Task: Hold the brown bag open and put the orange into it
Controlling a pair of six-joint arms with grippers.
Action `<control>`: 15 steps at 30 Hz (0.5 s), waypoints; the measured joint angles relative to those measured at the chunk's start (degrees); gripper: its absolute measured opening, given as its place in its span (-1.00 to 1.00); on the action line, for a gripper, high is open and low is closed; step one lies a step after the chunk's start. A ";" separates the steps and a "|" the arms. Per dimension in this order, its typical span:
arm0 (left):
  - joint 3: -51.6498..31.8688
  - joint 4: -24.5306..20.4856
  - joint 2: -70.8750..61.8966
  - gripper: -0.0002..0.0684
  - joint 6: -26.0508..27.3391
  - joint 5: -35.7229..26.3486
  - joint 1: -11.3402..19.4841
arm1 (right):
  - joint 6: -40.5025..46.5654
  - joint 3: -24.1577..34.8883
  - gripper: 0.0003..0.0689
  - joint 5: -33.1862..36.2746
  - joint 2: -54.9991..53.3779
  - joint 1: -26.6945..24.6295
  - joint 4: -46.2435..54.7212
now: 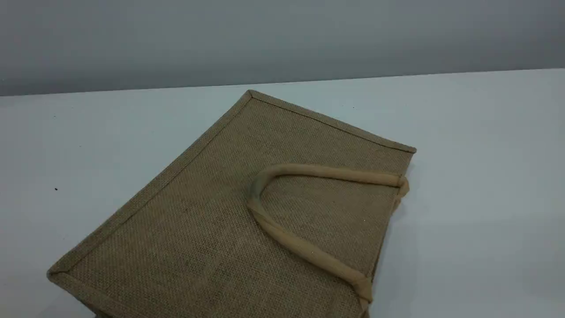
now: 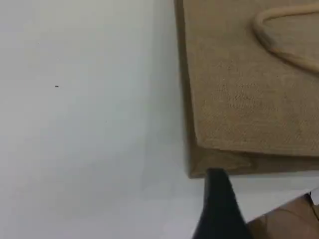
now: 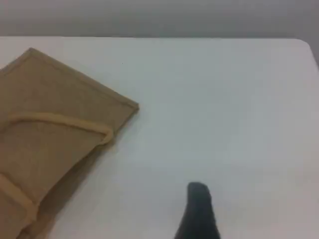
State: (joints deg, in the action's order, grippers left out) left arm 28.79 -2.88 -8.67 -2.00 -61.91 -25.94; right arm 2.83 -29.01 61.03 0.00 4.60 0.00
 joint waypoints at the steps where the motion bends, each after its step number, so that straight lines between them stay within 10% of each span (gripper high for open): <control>1: 0.00 0.00 0.00 0.21 0.00 0.00 0.00 | 0.00 0.00 0.39 0.00 0.00 0.00 0.00; 15: 0.04 0.06 0.11 0.21 0.00 0.00 20.08 | 0.00 0.00 0.39 0.00 0.00 -0.02 0.00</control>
State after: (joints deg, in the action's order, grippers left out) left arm 28.83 -2.82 -8.56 -2.00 -61.91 -5.85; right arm 2.83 -29.01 61.03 0.00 4.58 0.00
